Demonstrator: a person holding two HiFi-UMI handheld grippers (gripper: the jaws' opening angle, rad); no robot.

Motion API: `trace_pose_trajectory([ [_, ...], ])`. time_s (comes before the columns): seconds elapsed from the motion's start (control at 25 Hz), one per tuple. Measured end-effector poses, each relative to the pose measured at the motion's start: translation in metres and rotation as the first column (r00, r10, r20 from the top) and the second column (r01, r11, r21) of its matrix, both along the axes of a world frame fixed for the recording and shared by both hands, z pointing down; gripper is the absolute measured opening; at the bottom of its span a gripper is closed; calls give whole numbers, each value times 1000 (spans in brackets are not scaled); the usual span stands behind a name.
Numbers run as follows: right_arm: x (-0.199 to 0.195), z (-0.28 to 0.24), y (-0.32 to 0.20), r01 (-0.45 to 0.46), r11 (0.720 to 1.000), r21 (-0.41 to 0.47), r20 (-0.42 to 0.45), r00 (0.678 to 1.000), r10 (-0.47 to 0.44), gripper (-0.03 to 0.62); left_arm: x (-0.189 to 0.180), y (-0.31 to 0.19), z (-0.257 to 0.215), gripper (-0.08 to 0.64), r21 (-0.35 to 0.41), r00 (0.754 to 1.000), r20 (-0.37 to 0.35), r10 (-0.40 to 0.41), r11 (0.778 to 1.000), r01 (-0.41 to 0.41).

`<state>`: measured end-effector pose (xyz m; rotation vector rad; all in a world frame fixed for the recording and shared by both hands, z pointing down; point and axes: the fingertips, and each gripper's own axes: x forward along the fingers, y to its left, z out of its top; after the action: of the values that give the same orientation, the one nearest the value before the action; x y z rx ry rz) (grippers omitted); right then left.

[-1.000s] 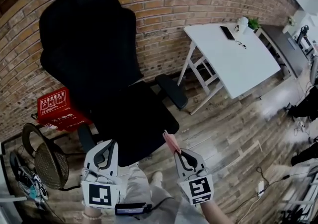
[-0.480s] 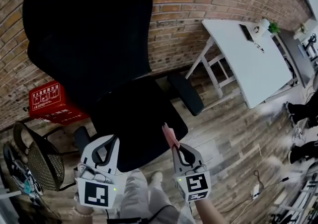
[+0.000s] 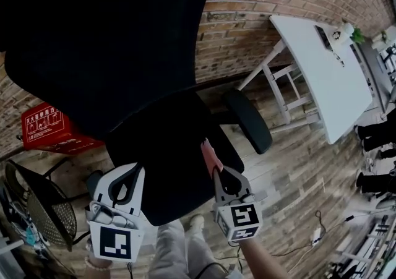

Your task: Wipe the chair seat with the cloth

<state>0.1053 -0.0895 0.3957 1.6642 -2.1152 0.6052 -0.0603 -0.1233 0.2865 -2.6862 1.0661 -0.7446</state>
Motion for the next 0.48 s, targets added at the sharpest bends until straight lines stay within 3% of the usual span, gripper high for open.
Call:
trace_pose_trajectory([
  [0.48,-7,86,-103,18,1000,-4,-140,990,-19,49,-21,-72,66,18,-19,1000,-16,-10,1000,10],
])
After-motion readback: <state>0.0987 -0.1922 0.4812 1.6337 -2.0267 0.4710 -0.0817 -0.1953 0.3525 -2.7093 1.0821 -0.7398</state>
